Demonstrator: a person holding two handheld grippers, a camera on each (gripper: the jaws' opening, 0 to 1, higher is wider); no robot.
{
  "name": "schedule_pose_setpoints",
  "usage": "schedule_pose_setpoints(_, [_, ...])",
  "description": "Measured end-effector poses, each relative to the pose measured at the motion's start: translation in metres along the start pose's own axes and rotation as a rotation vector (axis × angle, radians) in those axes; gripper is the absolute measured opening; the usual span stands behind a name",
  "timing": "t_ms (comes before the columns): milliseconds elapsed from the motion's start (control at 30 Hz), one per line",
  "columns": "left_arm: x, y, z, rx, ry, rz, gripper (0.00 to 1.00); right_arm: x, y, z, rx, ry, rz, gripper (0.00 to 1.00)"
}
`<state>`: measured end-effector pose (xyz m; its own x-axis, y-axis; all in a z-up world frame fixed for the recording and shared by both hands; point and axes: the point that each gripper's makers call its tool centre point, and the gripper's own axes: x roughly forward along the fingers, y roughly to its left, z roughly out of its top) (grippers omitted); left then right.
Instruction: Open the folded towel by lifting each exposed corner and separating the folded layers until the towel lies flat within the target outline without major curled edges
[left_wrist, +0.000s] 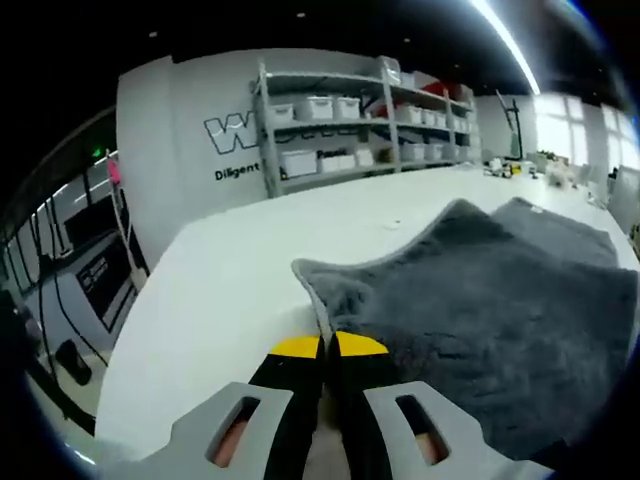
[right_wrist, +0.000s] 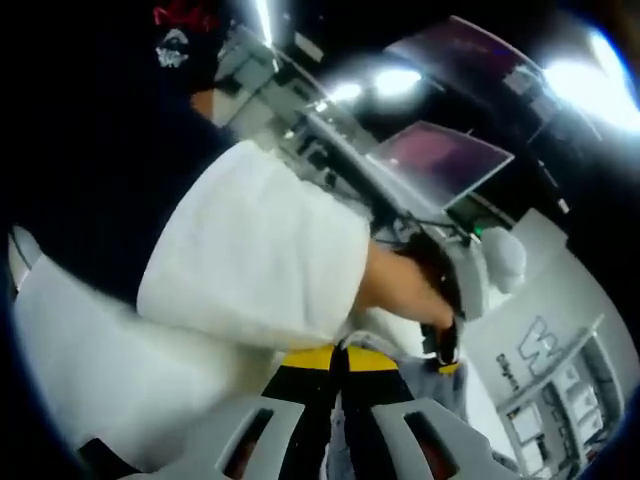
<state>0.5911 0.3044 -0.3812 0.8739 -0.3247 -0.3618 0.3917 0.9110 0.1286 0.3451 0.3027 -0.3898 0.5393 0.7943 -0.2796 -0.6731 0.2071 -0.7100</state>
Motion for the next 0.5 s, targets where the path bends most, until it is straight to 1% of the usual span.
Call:
schedule_pose_setpoints(133, [-0.002,0.008,-0.005,0.004,0.012,0.001,0.03,0.004,0.002,0.005,-0.004,-0.005,0.0,0.0])
schedule_pose_setpoints(233, [-0.006,0.013,-0.007,-0.032,0.006,-0.003,0.03,0.007,0.002,0.007,0.0,-0.007,0.002,0.0])
schedule_pose_setpoints(333, [-0.007,0.019,-0.007,-0.047,-0.004,-0.007,0.03,0.01,0.003,0.009,0.011,-0.009,0.005,0.0])
schedule_pose_setpoints(500, [-0.015,0.017,-0.006,-0.067,-0.02,-0.003,0.03,0.016,0.003,0.015,0.018,-0.016,0.003,0.0])
